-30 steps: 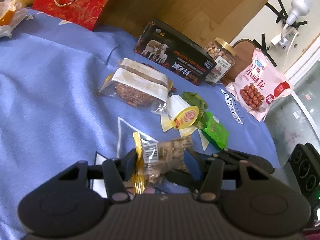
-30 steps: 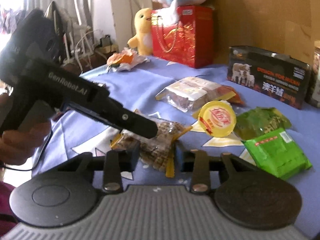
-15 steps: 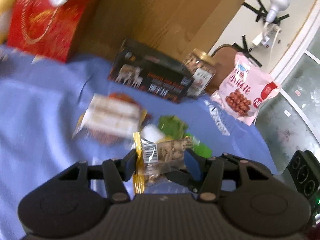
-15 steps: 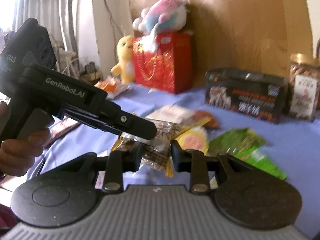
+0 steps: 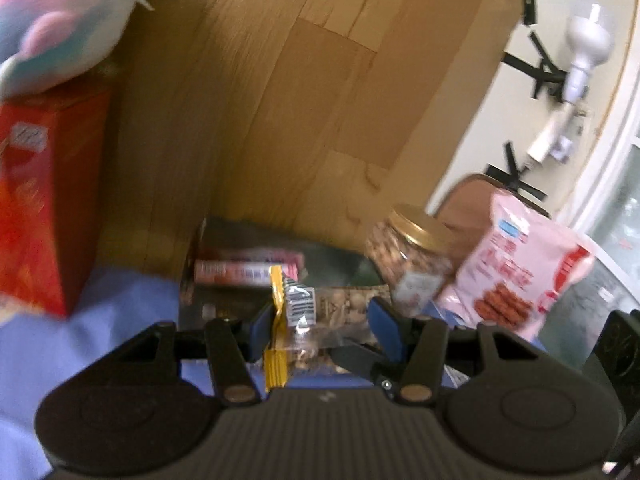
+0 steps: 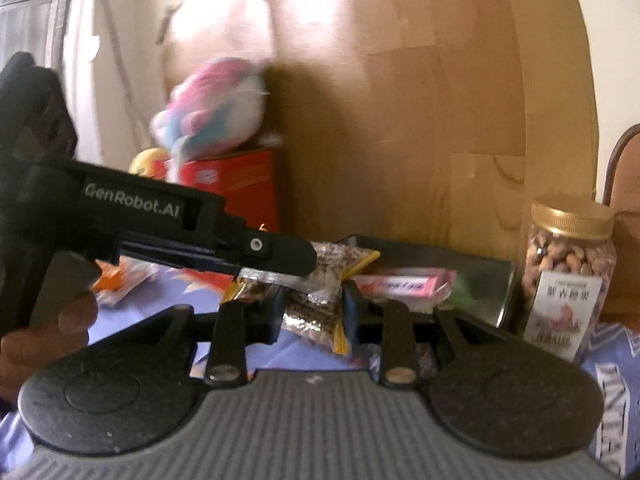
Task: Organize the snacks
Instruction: 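Carry the yellow-strip packet into the black tin box and release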
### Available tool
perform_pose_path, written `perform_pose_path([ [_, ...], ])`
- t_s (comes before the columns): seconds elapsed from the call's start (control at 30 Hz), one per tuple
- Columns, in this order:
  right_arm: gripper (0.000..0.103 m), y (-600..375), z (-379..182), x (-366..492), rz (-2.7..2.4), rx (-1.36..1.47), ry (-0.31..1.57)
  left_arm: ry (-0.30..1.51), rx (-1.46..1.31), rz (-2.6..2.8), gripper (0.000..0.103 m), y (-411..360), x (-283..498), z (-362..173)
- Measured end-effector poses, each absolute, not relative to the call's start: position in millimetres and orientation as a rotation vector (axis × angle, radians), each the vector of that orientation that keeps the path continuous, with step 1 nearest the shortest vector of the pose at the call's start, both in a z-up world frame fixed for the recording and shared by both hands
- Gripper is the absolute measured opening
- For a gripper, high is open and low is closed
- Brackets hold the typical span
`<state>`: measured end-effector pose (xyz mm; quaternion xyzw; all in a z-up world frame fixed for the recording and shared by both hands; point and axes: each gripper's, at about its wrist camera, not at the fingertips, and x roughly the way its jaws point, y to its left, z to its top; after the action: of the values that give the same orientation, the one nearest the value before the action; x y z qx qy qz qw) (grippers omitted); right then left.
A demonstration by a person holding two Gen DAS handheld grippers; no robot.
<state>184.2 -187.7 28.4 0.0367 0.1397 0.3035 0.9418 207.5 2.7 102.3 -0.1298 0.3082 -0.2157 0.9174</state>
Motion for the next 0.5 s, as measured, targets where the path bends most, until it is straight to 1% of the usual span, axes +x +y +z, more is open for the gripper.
perform_pose_path([
  [0.13,0.033,-184,22,222,0.588,0.09,0.346,0.673,-0.26,-0.409,0.052,-5,245,88],
  [0.17,0.035,-182,18,227,0.58,0.078,0.357,0.687,-0.253,-0.401,0.052,-7,251,82],
  [0.2,0.039,-180,15,230,0.569,0.067,0.363,0.696,-0.248,-0.395,0.055,-8,256,77],
  [0.23,0.04,-180,13,232,0.562,0.066,0.359,0.704,-0.246,-0.382,0.059,-9,259,73],
  [0.3,0.049,-182,12,232,0.548,0.078,0.349,0.724,-0.25,-0.371,0.061,-11,262,68],
  [0.33,0.05,-184,13,233,0.545,0.084,0.346,0.714,-0.262,-0.372,0.063,-8,260,68],
  [0.5,0.05,-206,20,210,0.51,0.141,0.299,0.658,-0.306,-0.374,0.064,14,234,87],
])
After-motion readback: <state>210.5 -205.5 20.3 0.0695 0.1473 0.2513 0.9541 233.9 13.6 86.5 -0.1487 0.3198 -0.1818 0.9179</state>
